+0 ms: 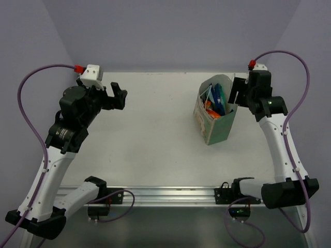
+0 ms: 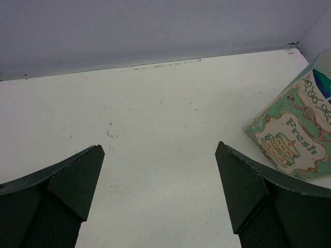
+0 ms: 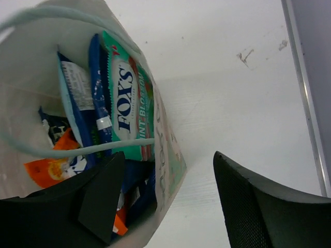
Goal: Take the snacks out of the paper bag
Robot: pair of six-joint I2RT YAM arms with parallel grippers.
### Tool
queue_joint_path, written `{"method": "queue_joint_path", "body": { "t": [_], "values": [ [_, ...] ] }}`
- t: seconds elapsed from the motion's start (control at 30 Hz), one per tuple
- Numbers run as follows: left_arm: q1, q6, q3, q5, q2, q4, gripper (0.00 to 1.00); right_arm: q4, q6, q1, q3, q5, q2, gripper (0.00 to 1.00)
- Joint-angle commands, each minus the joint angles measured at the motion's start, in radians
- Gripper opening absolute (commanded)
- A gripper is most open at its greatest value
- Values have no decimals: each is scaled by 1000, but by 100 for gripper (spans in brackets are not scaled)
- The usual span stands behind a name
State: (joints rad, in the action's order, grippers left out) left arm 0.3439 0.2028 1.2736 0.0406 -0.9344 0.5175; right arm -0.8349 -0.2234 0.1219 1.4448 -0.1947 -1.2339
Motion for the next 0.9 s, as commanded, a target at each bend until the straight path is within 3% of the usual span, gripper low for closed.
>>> {"method": "queue_joint_path", "body": {
  "t": [0.0, 0.27, 0.37, 0.47, 0.6, 0.7, 0.87],
  "values": [
    [6, 14, 35, -22, 12, -13, 100, 140, -24, -48, -72, 70, -4, 72],
    [7, 17, 21, -24, 23, -2, 100, 287, -1, -97, -129, 60, -41, 52],
    [7, 17, 23, -60, 23, -2, 100, 321, 15, -99, -130, 54, -59, 39],
    [7, 12, 24, -70, 25, -1, 100, 336, 25, -99, -133, 77, -75, 32],
    [7, 21, 29, -71, 20, -1, 100, 347, 32, -99, -130, 98, -93, 10],
    [7, 35, 33, -90, 16, -5, 100, 341, 55, -99, -118, 118, -93, 0],
    [7, 115, 52, -201, -24, -25, 100, 310, 107, -88, -41, 103, -67, 0]
  ]
}}
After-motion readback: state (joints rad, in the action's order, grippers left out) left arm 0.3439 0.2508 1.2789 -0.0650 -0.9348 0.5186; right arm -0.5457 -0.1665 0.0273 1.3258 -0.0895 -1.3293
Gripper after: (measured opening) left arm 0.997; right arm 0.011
